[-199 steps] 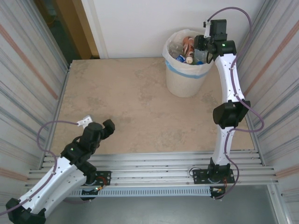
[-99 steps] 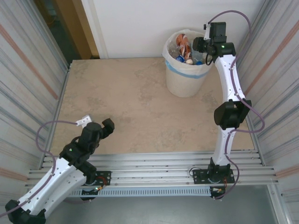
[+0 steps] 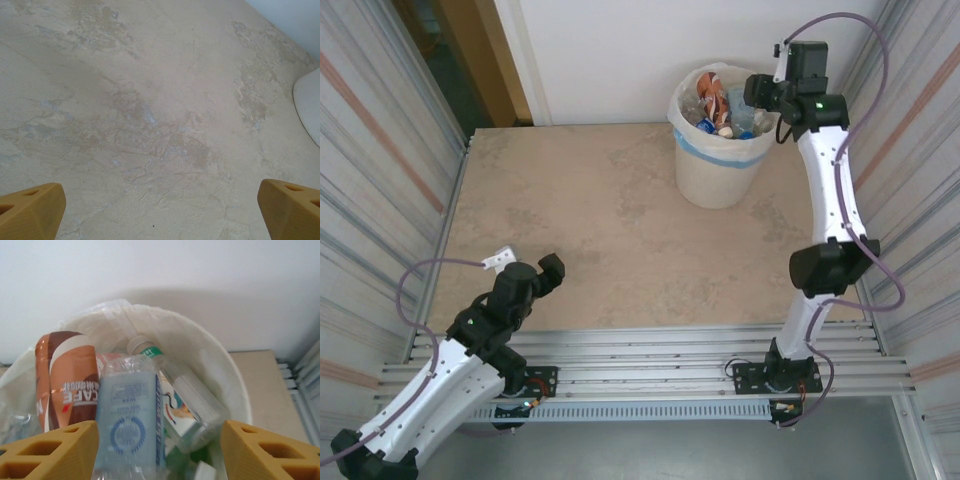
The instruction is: Put the plastic bottles in the bin
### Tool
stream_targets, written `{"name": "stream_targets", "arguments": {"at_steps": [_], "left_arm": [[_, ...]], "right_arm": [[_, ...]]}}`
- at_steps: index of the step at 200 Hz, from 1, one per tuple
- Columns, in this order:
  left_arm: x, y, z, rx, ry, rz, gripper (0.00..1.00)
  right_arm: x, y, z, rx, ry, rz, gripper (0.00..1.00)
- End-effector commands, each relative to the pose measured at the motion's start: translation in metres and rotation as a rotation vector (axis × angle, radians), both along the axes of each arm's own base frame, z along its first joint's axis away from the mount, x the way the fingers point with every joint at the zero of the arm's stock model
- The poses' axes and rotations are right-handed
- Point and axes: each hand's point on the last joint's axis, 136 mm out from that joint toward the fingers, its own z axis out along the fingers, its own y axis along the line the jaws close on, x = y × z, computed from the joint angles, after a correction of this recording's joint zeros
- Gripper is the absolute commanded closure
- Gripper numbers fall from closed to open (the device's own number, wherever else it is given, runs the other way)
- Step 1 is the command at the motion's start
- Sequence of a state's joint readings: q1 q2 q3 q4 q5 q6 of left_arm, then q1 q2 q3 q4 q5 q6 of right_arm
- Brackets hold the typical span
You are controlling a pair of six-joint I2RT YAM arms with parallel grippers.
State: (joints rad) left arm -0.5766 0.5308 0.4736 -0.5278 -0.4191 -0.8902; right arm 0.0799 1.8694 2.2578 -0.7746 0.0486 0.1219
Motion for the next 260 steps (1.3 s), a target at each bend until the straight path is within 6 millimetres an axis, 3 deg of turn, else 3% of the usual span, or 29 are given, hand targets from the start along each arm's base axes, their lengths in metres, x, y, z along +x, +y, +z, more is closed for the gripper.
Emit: {"name": "stream_targets", "arguments": {"at_steps": [1,26,48,88,125,162,215,235,260], "left_arm": [[0.002,0.005,0.019,0.021,-0.046,0.008,0.01],[0.002,0.012,0.031,0.066,-0.072,0.013,0.01],[0.001,0.021,0.046,0.124,-0.111,0.023,0.01],[0.001,0.04,0.077,0.252,-0.199,0.054,0.01],[-0.003,0.068,0.09,0.436,-0.232,0.144,0.01],[0.004,0.074,0.09,0.614,-0.307,0.141,0.01],[0.022,0.056,0.071,0.856,-0.415,0.011,0.01],[0.03,0.047,0.061,0.851,-0.47,-0.037,0.01],[0.04,0.052,0.044,0.792,-0.477,-0.041,0.01]], "right_arm": [[-0.03,-0.016,0.026,-0.044,-0.069,-0.059,0.27],[-0.063,-0.025,0.022,-0.054,-0.097,-0.1,0.14],[-0.099,-0.037,-0.005,-0.051,-0.092,-0.155,0.0],[-0.164,-0.057,-0.059,-0.007,-0.074,-0.262,0.02],[-0.204,-0.067,-0.122,0.011,-0.031,-0.326,0.02],[-0.215,-0.056,-0.182,-0.026,-0.059,-0.235,0.02],[-0.22,-0.051,-0.231,-0.075,-0.093,-0.175,0.02],[-0.215,-0.05,-0.245,-0.067,-0.094,-0.174,0.02],[-0.207,-0.046,-0.26,-0.052,-0.089,-0.16,0.02]]}}
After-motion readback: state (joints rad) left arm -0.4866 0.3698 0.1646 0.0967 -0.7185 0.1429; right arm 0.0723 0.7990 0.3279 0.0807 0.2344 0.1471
